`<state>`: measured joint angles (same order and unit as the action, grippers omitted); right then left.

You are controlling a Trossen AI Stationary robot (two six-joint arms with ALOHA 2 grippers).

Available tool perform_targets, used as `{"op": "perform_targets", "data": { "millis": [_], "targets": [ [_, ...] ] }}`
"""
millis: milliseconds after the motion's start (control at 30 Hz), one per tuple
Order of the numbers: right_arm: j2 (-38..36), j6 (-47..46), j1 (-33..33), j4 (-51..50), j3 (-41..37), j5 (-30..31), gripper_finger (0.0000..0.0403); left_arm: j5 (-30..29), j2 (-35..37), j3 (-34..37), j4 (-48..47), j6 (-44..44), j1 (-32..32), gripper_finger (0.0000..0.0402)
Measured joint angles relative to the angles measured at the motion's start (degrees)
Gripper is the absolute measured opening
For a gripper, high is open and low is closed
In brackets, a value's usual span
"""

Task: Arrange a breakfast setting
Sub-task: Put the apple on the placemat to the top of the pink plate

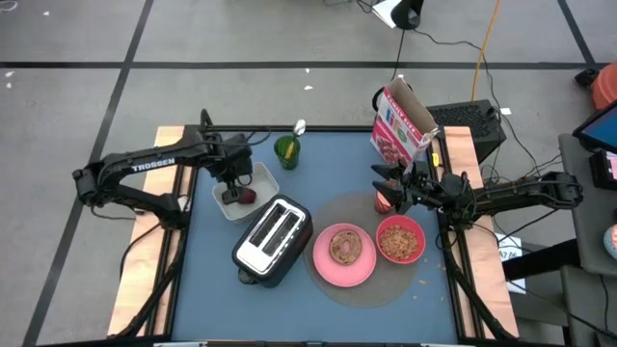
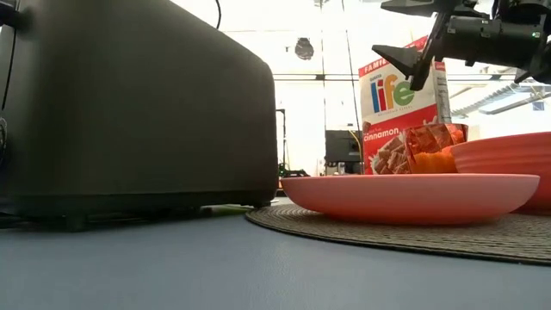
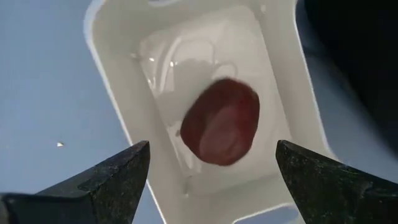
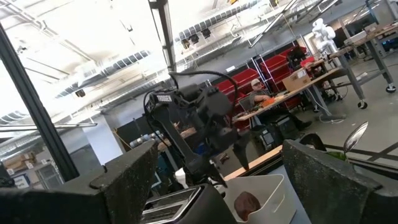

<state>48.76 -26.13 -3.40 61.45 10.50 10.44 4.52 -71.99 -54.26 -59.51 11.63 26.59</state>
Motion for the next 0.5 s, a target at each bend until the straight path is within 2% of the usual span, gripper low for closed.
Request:
{"op": "perform_targets", "data": {
  "millis": [167, 500],
  "targets": [
    [0.0, 0.0, 0.0, 0.0, 0.0, 0.0, 0.0336, -0.1, 0.0, 3.6, 0.7, 5.8, -2.1, 0.0354],
    [0.0, 0.0, 0.0, 0.0, 0.0, 0.0, 0.0336, -3.6, 0.0, 8.5, 9.4, 6.5, -4.2, 0.0354]
  ]
}}
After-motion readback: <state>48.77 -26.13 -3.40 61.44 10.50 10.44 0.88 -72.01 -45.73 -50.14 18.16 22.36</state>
